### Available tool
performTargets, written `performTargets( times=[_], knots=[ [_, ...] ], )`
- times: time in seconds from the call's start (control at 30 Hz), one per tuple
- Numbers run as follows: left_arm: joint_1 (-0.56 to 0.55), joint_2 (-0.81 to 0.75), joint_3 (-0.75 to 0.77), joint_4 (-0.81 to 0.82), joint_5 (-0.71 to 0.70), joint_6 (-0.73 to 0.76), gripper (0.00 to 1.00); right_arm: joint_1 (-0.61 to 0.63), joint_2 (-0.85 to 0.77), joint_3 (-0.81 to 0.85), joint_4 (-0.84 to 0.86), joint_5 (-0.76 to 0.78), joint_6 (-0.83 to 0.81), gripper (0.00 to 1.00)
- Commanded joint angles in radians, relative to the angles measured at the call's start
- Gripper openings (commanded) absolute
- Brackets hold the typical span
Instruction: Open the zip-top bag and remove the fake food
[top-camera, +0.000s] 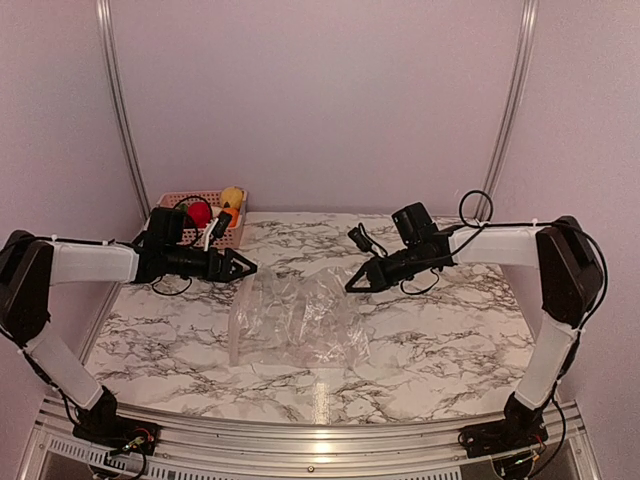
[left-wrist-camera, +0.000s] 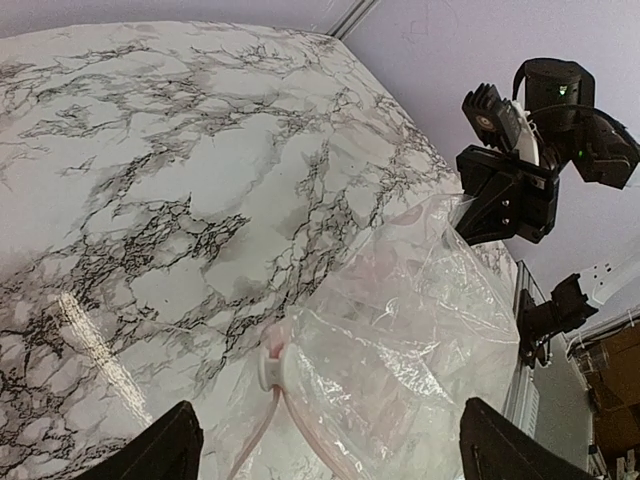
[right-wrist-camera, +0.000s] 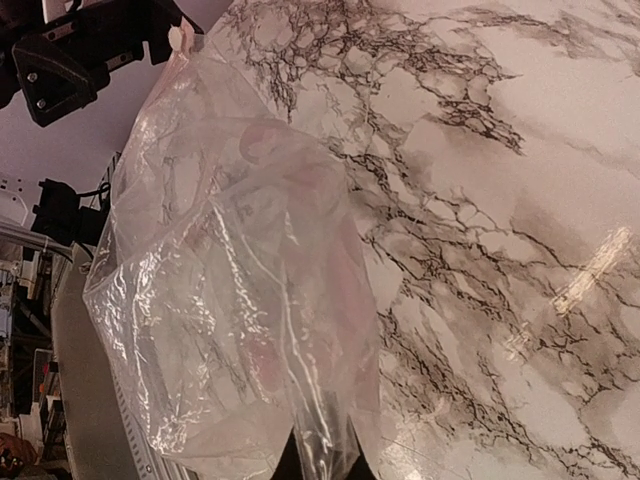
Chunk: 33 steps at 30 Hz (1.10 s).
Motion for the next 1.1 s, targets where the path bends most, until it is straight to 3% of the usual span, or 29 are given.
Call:
performTargets(
  times=[0.0, 0.2, 0.53, 0.63, 0.73, 1.07],
  knots=[
    [-0.004, 0.051, 0.016, 0.055, -0.021, 0.018, 0.90, 0.009, -0.039, 0.027, -0.009, -0.007, -0.019, 0.00],
    [-0.008, 0.107, 0.042, 0.050, 0.002, 0.034, 0.82, 0.009, -0.044, 0.026, -0.018, -0.010, -0.026, 0.00],
    [-0.004, 0.092, -0.002, 0.110, 0.059, 0.009, 0.17, -0.032, -0.062, 0.000, 0.002, 0.005, 0.016, 0.00],
    [0.003, 0.100, -0.003, 0.127, 0.047, -0.026, 0.06, -0.080, -0.081, -0.035, 0.030, 0.007, 0.051, 0.00],
    [0.023, 0.108, -0.004, 0.135, -0.011, -0.062, 0.00, -0.132, -0.098, -0.069, 0.047, 0.022, 0.079, 0.00],
    [0.052, 0.173, 0.047, 0.187, -0.134, -0.168, 0.00, -0.230, -0.054, -0.054, 0.024, 0.086, 0.103, 0.00]
  ],
)
